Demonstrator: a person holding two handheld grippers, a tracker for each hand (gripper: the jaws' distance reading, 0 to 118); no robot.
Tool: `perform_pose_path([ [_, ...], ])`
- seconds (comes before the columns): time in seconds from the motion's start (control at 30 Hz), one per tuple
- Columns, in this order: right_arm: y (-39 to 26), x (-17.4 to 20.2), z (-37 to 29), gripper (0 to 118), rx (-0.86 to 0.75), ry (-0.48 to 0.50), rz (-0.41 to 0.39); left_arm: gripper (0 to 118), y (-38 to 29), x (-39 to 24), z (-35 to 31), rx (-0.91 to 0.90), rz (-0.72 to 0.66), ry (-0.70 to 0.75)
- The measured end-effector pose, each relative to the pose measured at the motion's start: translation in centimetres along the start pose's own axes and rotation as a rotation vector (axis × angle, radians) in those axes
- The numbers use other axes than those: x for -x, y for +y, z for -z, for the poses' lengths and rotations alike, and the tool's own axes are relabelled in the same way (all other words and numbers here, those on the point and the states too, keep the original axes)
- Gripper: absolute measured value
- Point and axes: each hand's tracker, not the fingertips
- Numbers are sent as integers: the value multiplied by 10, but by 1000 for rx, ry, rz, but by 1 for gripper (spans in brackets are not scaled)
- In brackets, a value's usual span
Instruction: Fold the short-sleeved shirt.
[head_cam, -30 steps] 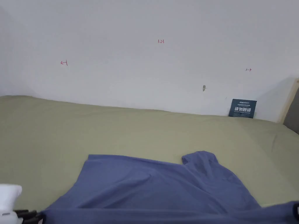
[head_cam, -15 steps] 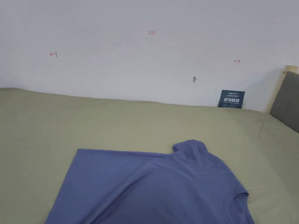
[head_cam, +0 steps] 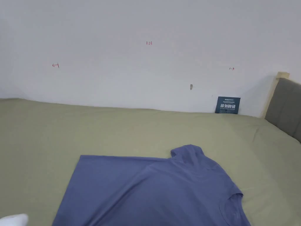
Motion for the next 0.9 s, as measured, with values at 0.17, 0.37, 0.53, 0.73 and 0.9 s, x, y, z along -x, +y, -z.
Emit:
perform_pose_path([
  [0.17, -14, 69, -24, 0, -84, -73, -75, 0, -23, -84, -10, -82, 168, 184],
  [0.37, -52, 116, -45, 0, -39, 63, -110, 0, -79, -129, -21, -68, 252, 93],
  [0.53, -73, 124, -49, 0, 17, 73, -153, 0, -100, -133, -18, 7, 214, 64],
  [0.73, -78, 109, -38, 0, 16, 67, -139, 0, -94, -122, -11, 34, 201, 86],
  [0.9, -68, 98, -43, 0, -11, 73, -104, 25, -60, -53, -11, 47, 136, 80],
])
